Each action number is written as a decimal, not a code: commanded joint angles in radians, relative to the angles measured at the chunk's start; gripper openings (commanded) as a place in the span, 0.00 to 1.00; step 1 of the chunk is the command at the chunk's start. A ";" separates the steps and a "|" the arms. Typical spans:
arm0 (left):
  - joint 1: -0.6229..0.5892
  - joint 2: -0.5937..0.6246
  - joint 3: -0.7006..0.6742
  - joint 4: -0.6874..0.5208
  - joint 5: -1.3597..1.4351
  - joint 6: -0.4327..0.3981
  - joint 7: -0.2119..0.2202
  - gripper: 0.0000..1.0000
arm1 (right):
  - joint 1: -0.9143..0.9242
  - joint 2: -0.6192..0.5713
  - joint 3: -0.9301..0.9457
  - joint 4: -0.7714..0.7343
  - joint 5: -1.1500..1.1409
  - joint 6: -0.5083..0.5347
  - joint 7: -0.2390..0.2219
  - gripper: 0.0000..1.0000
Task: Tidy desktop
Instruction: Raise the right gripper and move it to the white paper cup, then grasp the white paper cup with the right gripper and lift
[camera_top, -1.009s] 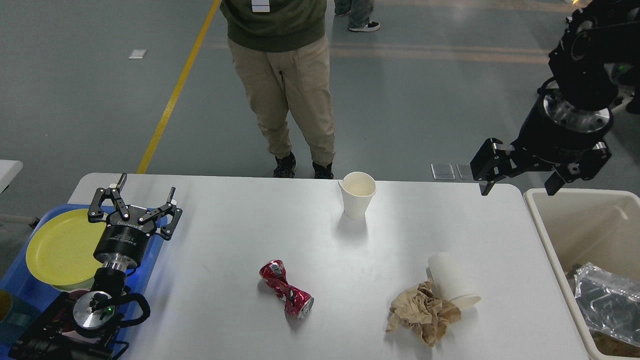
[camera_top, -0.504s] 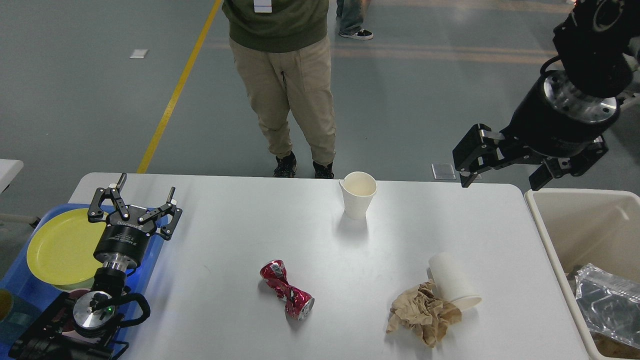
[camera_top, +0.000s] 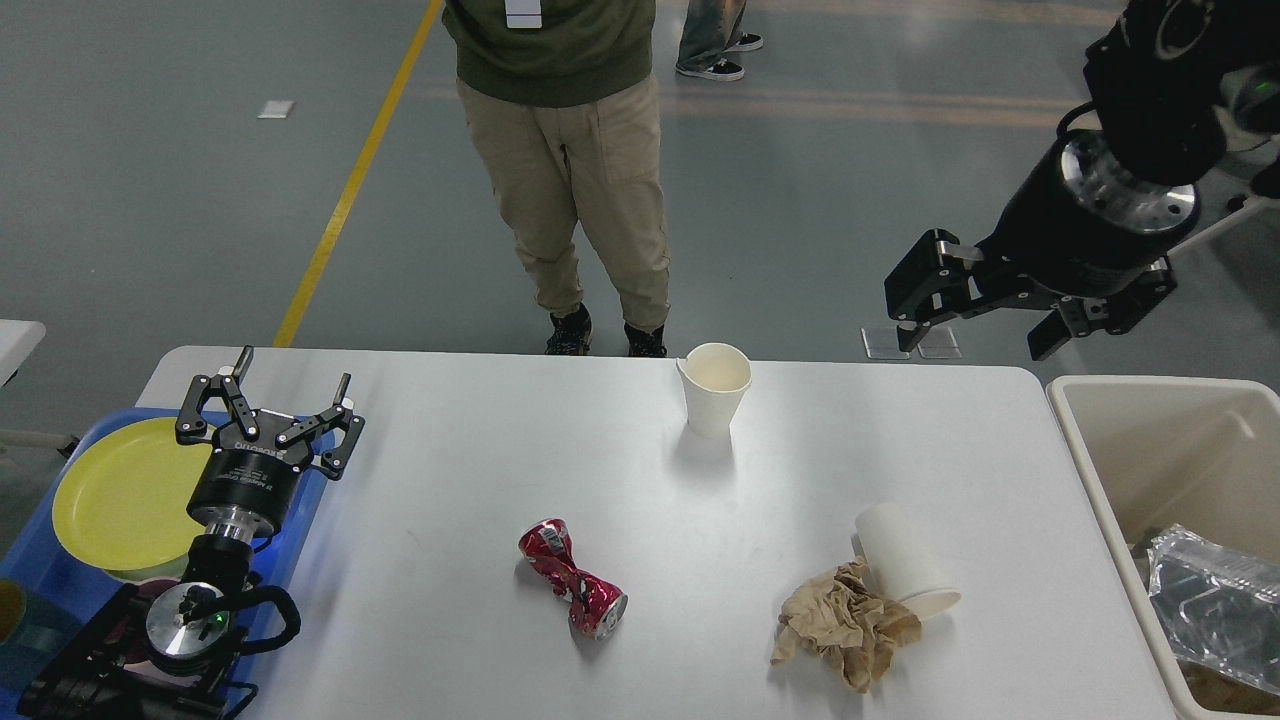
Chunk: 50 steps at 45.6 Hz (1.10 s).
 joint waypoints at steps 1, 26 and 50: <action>0.000 0.000 0.000 0.000 0.000 0.000 0.000 0.96 | -0.152 -0.002 0.071 -0.074 0.000 -0.140 -0.001 1.00; 0.000 0.000 0.000 0.000 0.000 0.000 0.000 0.96 | -0.835 0.219 0.320 -0.797 0.002 -0.225 -0.004 1.00; 0.001 0.000 0.000 0.000 0.000 0.000 0.000 0.96 | -1.200 0.423 0.439 -1.214 0.000 -0.420 -0.004 1.00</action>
